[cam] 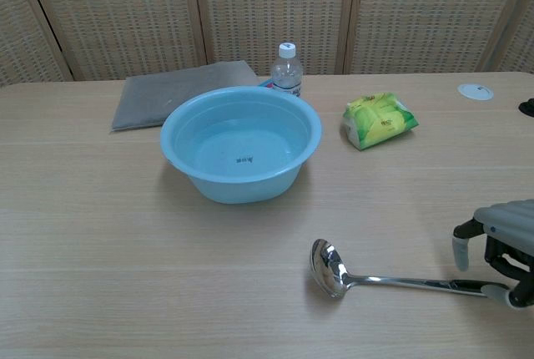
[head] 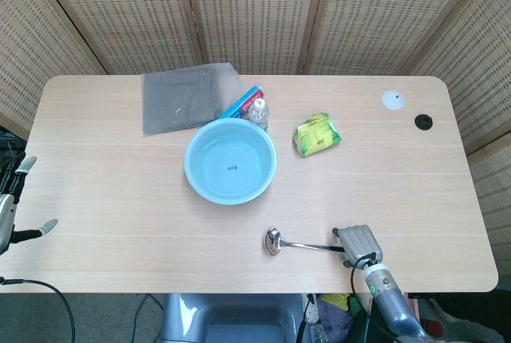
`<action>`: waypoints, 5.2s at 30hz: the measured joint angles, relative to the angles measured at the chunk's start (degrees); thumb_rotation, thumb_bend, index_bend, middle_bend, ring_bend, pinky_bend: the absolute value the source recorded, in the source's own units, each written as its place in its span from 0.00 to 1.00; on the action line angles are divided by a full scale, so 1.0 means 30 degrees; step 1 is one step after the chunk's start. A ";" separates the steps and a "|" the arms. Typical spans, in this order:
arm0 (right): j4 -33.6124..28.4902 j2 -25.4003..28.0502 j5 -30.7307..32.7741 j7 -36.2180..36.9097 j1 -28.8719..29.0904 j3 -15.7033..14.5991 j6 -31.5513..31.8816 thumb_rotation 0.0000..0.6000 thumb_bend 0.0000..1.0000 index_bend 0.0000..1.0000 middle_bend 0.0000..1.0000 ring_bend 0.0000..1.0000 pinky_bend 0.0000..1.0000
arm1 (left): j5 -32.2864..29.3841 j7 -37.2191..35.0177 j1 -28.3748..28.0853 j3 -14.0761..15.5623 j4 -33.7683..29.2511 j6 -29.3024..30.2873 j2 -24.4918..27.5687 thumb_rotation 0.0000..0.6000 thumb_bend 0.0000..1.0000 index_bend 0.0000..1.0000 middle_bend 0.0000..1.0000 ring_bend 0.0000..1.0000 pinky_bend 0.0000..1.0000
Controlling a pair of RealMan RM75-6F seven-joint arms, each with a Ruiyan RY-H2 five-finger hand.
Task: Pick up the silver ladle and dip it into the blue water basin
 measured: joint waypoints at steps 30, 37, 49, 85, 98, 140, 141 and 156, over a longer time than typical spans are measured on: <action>0.3859 -0.3013 -0.1550 -0.1733 -0.0139 -0.0875 0.2080 1.00 0.39 0.43 0.86 0.91 1.00 | -0.0159 -0.0291 -0.0050 0.0067 -0.0024 -0.0204 0.0175 1.00 0.00 0.00 0.00 0.00 0.00; 0.5422 -0.3495 -0.2950 -0.1315 -0.0269 -0.0780 0.2616 1.00 0.39 0.43 0.86 0.91 1.00 | -0.0234 -0.0362 -0.0074 0.0051 0.0003 -0.0254 0.0172 1.00 0.00 0.00 0.00 0.00 0.00; 0.5812 -0.3633 -0.4028 -0.0609 -0.0565 -0.1001 0.2203 1.00 0.38 0.43 0.86 0.91 1.00 | -0.0257 -0.0412 -0.0086 0.0087 -0.0015 -0.0322 0.0221 1.00 0.00 0.00 0.00 0.00 0.00; 0.4182 -0.1080 -0.6748 0.4982 -0.0602 0.0170 0.1691 1.00 0.67 0.81 0.88 0.91 1.00 | -0.0751 -0.0308 -0.0428 0.0081 0.0083 -0.1030 0.0156 1.00 0.00 0.00 0.00 0.00 0.00; 0.1833 0.2559 -0.7475 0.8051 -0.0120 0.1211 0.1130 1.00 0.70 0.81 0.88 0.91 1.00 | -0.1409 -0.0172 -0.0706 -0.0045 0.0169 -0.1533 0.0084 1.00 0.00 0.00 0.00 0.00 0.00; 0.5229 0.0080 0.7285 -0.5552 1.2645 0.4995 0.0801 1.00 0.78 0.82 0.89 0.91 1.00 | -0.3522 -0.0755 -0.1404 -0.0635 0.0637 -0.2771 0.0299 1.00 0.00 0.00 0.00 0.00 0.00; 0.5728 -0.0260 0.7234 -0.5815 1.2766 0.4893 0.1021 1.00 0.78 0.82 0.89 0.91 1.00 | -0.3540 -0.0752 -0.1413 -0.0636 0.0649 -0.2788 0.0298 1.00 0.00 0.00 0.00 0.00 0.00; 1.0854 -0.4864 0.4425 -0.8892 1.3352 0.3483 0.3450 1.00 0.78 0.82 0.89 0.91 1.00 | -0.3919 -0.0780 -0.1569 -0.0701 0.0682 -0.3058 0.0311 1.00 0.00 0.00 0.00 0.00 0.00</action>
